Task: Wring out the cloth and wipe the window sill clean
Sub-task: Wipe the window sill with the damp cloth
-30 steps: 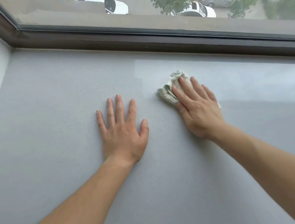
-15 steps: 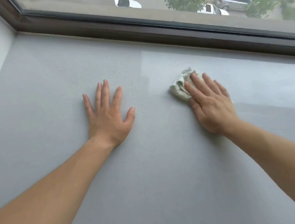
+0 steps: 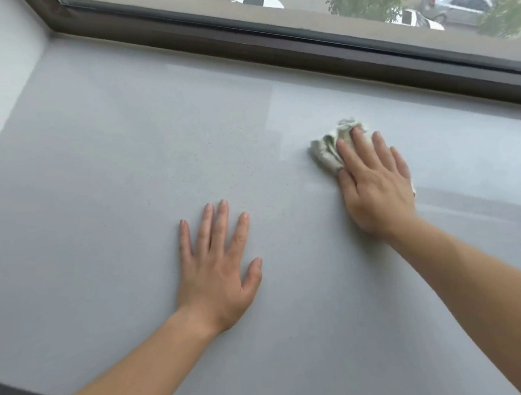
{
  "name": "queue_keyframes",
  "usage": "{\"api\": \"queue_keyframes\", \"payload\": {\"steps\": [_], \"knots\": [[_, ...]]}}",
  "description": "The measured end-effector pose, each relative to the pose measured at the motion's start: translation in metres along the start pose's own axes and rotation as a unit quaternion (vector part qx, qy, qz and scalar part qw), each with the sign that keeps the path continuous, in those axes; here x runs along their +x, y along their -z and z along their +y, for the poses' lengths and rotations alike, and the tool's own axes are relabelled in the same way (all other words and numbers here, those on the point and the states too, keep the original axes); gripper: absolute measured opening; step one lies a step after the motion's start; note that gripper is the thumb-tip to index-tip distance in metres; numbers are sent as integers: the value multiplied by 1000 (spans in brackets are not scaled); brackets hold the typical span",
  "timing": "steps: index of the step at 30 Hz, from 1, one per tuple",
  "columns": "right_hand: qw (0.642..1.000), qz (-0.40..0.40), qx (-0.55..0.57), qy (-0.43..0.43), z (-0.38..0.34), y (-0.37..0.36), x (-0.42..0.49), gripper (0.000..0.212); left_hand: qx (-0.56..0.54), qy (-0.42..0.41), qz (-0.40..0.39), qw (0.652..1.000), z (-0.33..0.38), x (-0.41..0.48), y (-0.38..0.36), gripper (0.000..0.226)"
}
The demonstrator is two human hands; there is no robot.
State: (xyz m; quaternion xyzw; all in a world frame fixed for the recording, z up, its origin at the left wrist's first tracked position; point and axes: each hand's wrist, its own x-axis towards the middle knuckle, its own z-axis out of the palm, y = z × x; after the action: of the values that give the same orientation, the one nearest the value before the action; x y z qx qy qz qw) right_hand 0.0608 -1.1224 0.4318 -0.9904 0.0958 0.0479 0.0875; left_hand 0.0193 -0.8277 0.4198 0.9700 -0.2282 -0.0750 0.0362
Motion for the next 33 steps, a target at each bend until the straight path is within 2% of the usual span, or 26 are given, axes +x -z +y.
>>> {"api": "queue_keyframes", "payload": {"steps": [2,3,4,5,8,9,10,11,14,16,17,20,22,23,25,27,28,30,33], "knots": [[990,11,54,-129,-3,2,17,55,3,4,-2,1000,0,1,1,72],[987,18,60,-146,-18,0,12,56,3,4,-1,1000,0,1,1,72],[990,24,50,-130,-34,-6,-3,56,3,1,2,1000,0,2,2,72],[996,25,37,-77,-50,-12,-25,56,2,0,4,1000,-1,3,2,72],[992,-14,-5,126,-61,-21,-88,56,4,-1,-3,1000,-3,3,2,73],[987,-30,-14,160,-49,-19,-89,55,5,-1,-6,1000,-3,3,2,73],[987,-30,-24,158,-33,-16,-81,55,6,0,-10,1000,-4,3,2,73],[992,-23,-25,121,-18,-12,-70,55,8,2,-14,1000,-3,3,3,73],[995,0,37,-88,-2,-1,-38,54,11,7,-14,1000,-3,3,2,73],[992,14,37,-123,-33,-9,-55,55,4,6,-12,1000,-4,3,1,73],[995,15,24,-91,-50,-16,-76,56,-6,4,-5,1000,-5,3,2,72],[997,-10,-9,78,-73,-28,-145,57,-101,-18,42,994,-8,2,4,65],[991,-36,-27,122,-56,-24,-152,54,-174,-35,82,981,-13,-5,6,58],[994,-29,-32,100,-46,-21,-145,54,-184,-41,94,978,-16,-9,7,54],[1000,-4,-4,-24,-32,-16,-120,54,-159,-50,92,982,-21,-23,10,49],[987,5,39,-153,-43,-17,-106,54,-121,-53,80,988,-25,-47,11,48],[983,13,40,-176,-59,-20,-110,55,-105,-52,67,991,-27,-61,9,49],[992,24,15,-123,-98,-33,-149,57,-85,-46,34,995,-31,-85,5,54],[998,-12,-8,67,-124,-44,-227,58,-68,-48,-4,997,-36,-101,-6,62]]}}
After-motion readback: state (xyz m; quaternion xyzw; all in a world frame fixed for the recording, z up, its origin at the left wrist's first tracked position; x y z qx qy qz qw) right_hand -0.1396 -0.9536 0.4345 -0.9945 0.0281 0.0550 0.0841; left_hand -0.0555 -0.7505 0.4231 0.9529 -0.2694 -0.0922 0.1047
